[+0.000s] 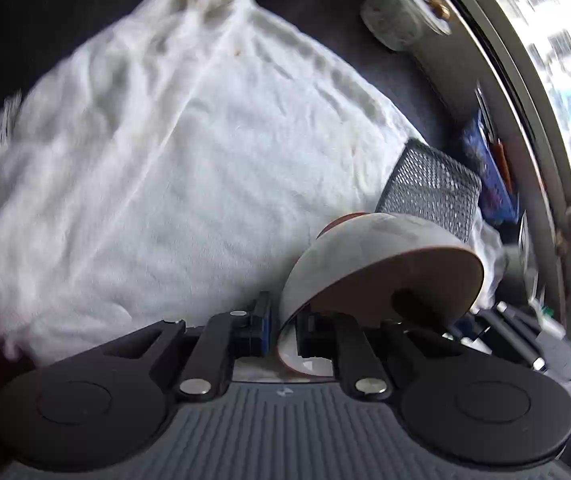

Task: Clean bowl
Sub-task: 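Keep turning the bowl with the left tool while the right tool scrubs the outer wall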

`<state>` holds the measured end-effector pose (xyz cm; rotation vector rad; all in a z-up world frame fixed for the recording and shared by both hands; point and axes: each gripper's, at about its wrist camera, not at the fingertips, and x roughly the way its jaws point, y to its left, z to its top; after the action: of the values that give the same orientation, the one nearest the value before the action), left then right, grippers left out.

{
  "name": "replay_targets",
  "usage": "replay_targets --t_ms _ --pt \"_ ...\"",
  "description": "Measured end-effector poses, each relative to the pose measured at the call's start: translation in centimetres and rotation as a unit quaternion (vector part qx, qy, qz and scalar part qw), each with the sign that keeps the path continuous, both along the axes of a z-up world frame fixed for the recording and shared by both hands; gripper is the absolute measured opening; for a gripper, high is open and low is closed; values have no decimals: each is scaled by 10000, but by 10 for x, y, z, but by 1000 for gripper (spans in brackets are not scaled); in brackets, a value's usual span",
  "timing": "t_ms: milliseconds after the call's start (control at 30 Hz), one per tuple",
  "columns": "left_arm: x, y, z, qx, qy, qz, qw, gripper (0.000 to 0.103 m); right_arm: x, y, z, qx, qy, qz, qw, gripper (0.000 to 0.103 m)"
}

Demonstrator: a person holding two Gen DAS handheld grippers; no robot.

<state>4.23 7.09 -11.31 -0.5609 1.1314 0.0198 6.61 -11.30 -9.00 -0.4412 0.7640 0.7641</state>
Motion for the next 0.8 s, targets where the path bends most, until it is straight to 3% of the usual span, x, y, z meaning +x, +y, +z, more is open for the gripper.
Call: replay_targets --t_ms 33,100,167,233,300,333,367,400,467,533,567,667,733,800 --pt "1 -12 8 560 -192 -394 9975 17 -2 0 2 -56 -86 59 9999 12" --pt "3 -33 21 1378 -495 -1080 9833 17 -4 0 7 -168 -281 187 9993 11" --pt "5 -55 32 2220 -827 -1865 9535 18 -5 1 13 -282 -476 313 9980 10" --pt "4 -74 38 2945 -1094 -2404 9185 19 -5 2 17 -452 -659 429 9959 9" --pt "4 -86 42 3407 -1273 -2759 8897 19 -4 5 20 -648 -898 573 9922 9" --pt "4 -87 44 3464 -1336 -2838 8841 18 -3 6 20 -727 -941 589 9912 10" --pt "6 -84 46 3338 -1331 -2798 8903 15 -2 7 19 -789 -957 578 9906 10" --pt "10 -77 45 2987 -1239 -2651 9084 9 -1 6 19 -783 -937 550 9910 10" --pt "19 -60 39 2191 -959 -2124 9475 7 -1 4 19 -749 -864 493 9922 9" --pt "22 -41 32 1458 -732 -1472 9756 7 -2 1 20 -574 -722 407 9949 9" --pt "20 -33 29 1168 -640 -1211 9837 7 -3 0 21 -484 -642 348 9962 10" --pt "16 -10 15 335 -346 -417 9980 9 -3 -1 18 -348 -418 173 9984 11" --pt "11 1 4 -202 -127 136 9996 10 -2 -3 15 -227 -257 64 9994 12" --pt "7 11 -6 -683 72 621 9957 10 -5 -1 14 -217 -263 31 9994 12"
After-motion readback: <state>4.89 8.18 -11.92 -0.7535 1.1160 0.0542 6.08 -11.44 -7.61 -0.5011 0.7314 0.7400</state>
